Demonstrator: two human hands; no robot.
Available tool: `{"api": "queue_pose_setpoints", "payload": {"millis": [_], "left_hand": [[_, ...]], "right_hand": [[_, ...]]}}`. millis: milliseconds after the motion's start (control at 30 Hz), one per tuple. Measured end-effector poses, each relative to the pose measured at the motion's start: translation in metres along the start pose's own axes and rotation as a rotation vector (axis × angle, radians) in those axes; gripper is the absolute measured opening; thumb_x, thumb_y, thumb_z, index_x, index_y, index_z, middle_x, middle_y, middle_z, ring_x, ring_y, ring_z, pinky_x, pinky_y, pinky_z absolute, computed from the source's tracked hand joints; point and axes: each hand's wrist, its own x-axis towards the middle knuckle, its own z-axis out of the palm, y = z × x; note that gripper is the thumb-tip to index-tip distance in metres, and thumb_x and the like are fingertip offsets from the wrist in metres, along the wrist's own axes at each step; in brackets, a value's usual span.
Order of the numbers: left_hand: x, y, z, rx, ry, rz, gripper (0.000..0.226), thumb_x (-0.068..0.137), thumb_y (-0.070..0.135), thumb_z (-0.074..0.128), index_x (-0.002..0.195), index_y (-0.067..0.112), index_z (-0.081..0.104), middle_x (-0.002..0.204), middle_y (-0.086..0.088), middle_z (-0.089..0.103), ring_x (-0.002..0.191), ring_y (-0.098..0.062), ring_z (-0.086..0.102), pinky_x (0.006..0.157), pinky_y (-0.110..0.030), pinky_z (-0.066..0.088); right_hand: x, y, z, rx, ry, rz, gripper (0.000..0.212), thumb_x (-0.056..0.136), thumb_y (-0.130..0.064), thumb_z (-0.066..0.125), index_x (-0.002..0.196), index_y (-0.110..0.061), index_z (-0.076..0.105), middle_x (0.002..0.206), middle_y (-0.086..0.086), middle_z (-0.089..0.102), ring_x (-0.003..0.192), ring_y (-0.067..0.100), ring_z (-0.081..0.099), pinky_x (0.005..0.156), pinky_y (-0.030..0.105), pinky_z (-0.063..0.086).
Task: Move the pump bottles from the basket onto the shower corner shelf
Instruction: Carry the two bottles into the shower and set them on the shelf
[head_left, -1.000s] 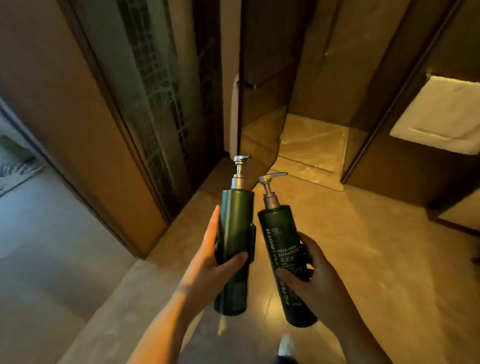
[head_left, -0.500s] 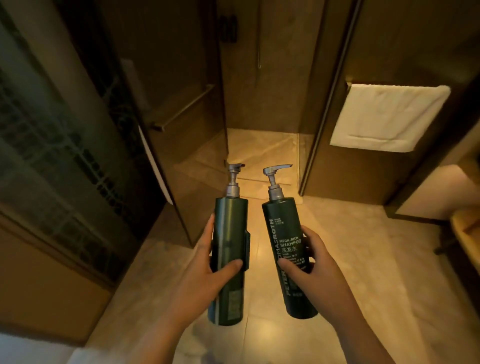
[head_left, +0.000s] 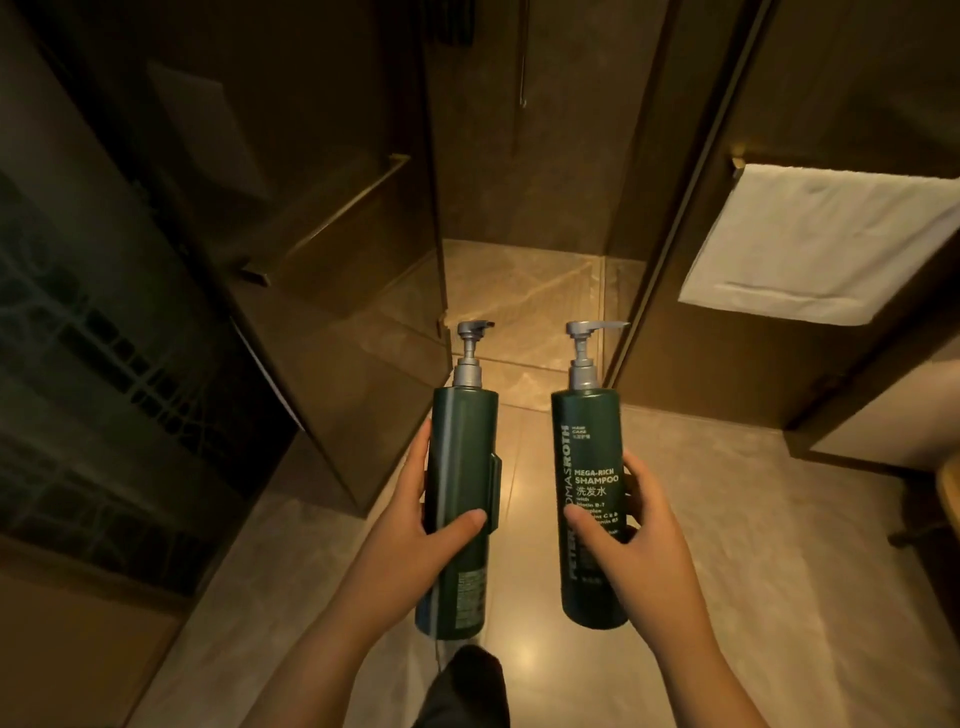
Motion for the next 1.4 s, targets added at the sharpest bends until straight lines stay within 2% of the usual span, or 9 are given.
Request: {"api": "queue_pose_setpoints", "payload": {"millis": [233,467,600,767,1000,1100,1233,1300,1400], "left_hand": [[0.127,0.009,-0.04,-0.074,0.057,0.03,0.092,0.072,0.036,0.072,0.133,0.066,0.011,0.141,0.02,0.041,0.123,0.0,0.046,0.105,-0.037,0.039],[0.245,0.016,-0.049,-0.098,0.019,0.039,0.091,0.082,0.018,0.07,0.137,0.062,0.012,0.143,0.016,0.04,0.124,-0.004,0.046,0.103,-0.04,0.04],[0.308,0.013,-0.04,-0.042,-0.006,0.007,0.091,0.08,0.018,0.072,0.137,0.061,0.015,0.145,0.013,0.039,0.125,-0.004,0.046,0.103,-0.036,0.041],[0.4,0.016,-0.01,0.075,-0.057,0.004,0.09,0.073,0.031,0.071,0.132,0.068,0.014,0.124,0.044,0.042,0.113,0.009,0.049,0.091,-0.023,0.044],[0.54,0.07,0.053,0.091,-0.086,0.062,0.088,0.075,0.026,0.071,0.128,0.071,0.017,0.116,0.049,0.043,0.108,0.015,0.049,0.076,-0.007,0.045],[0.592,0.09,0.071,0.085,-0.068,0.074,0.091,0.074,0.03,0.073,0.132,0.068,0.014,0.117,0.045,0.046,0.104,0.012,0.054,0.079,-0.014,0.048],[0.633,0.095,0.08,0.055,-0.033,0.051,0.092,0.078,0.028,0.074,0.131,0.069,0.012,0.128,0.023,0.05,0.108,0.002,0.056,0.082,-0.024,0.05],[0.65,0.093,0.079,0.074,-0.024,0.026,0.09,0.077,0.032,0.073,0.129,0.071,0.01,0.133,0.02,0.046,0.109,0.002,0.054,0.078,-0.022,0.048],[0.684,0.09,0.077,0.066,-0.027,-0.015,0.091,0.073,0.04,0.073,0.128,0.073,0.009,0.133,0.024,0.041,0.103,0.012,0.052,0.066,-0.011,0.048]], "right_hand": [[0.128,-0.043,0.033,0.04,0.099,-0.056,0.07,0.074,-0.033,0.074,0.132,-0.043,0.036,0.11,-0.031,0.053,0.102,-0.006,0.052,0.077,0.023,0.047],[0.226,-0.059,0.068,0.085,0.068,-0.058,0.068,0.071,-0.036,0.075,0.126,-0.051,0.038,0.111,-0.033,0.055,0.102,-0.011,0.055,0.075,0.018,0.047],[0.275,-0.046,0.064,0.107,0.07,0.045,0.065,0.072,-0.034,0.077,0.119,-0.056,0.038,0.104,-0.036,0.057,0.097,-0.013,0.056,0.073,0.016,0.046],[0.37,-0.038,0.037,0.114,0.141,0.061,0.07,0.07,-0.037,0.077,0.127,-0.048,0.038,0.106,-0.034,0.054,0.094,-0.014,0.055,0.068,0.013,0.044],[0.519,-0.065,-0.018,0.123,0.105,-0.034,0.071,0.071,-0.038,0.077,0.131,-0.043,0.039,0.11,-0.036,0.054,0.1,-0.013,0.054,0.077,0.018,0.046],[0.57,-0.075,-0.038,0.143,0.093,-0.07,0.073,0.072,-0.038,0.077,0.133,-0.041,0.038,0.111,-0.033,0.056,0.1,-0.012,0.056,0.076,0.014,0.045],[0.621,-0.078,-0.05,0.19,0.071,-0.07,0.071,0.074,-0.03,0.076,0.134,-0.037,0.039,0.109,-0.028,0.059,0.096,-0.014,0.058,0.067,0.009,0.048],[0.642,-0.077,-0.05,0.204,0.051,-0.068,0.071,0.075,-0.024,0.076,0.135,-0.035,0.04,0.109,-0.024,0.062,0.096,-0.011,0.059,0.066,0.006,0.048],[0.674,-0.077,-0.046,0.154,0.018,-0.058,0.065,0.075,-0.029,0.074,0.13,-0.041,0.041,0.105,-0.035,0.058,0.098,-0.018,0.054,0.064,0.003,0.046]]}}
